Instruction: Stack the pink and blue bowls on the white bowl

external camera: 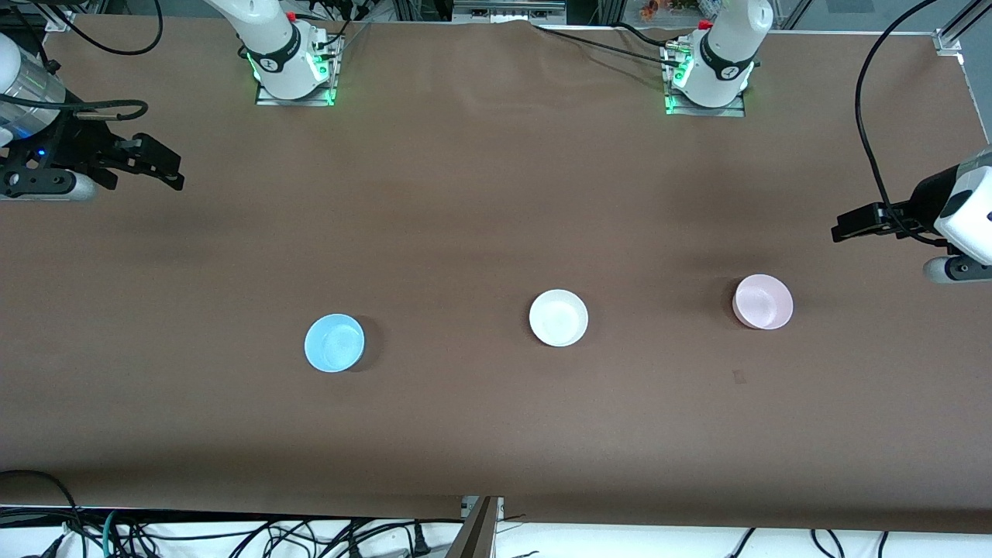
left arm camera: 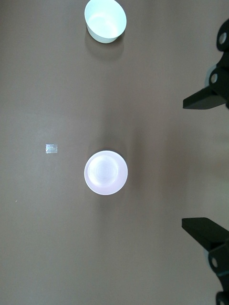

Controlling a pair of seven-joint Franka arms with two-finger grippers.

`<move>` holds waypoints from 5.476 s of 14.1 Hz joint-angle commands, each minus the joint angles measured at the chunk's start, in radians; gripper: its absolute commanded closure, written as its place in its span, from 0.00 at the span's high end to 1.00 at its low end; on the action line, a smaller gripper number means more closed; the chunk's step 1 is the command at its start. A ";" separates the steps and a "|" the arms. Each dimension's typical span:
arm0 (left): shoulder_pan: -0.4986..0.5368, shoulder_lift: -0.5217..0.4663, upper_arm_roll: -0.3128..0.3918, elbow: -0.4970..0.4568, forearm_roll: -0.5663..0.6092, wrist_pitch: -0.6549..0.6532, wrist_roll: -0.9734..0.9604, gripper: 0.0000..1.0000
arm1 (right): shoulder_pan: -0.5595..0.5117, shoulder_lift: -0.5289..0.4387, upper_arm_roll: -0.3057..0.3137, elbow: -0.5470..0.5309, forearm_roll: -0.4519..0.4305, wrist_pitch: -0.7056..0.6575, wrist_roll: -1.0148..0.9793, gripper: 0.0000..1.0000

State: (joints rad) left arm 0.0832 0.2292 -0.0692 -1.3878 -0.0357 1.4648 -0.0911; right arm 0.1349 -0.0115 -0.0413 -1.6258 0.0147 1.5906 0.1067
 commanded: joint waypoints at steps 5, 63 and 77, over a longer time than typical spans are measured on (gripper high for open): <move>0.000 0.013 -0.004 0.027 0.013 -0.015 -0.002 1.00 | 0.000 -0.004 0.001 0.012 0.002 -0.017 0.004 1.00; 0.064 0.228 0.149 -0.565 -0.365 0.820 0.521 0.00 | -0.003 0.031 0.000 0.033 0.001 0.077 -0.009 1.00; -0.394 0.255 0.129 -0.289 -0.360 0.646 -0.243 0.00 | 0.046 0.257 0.008 0.064 -0.024 0.101 0.004 1.00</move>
State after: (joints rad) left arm -0.2687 0.4366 0.0420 -1.7458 -0.3749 2.1191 -0.2675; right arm 0.1591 0.2402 -0.0330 -1.5946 0.0094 1.7133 0.1034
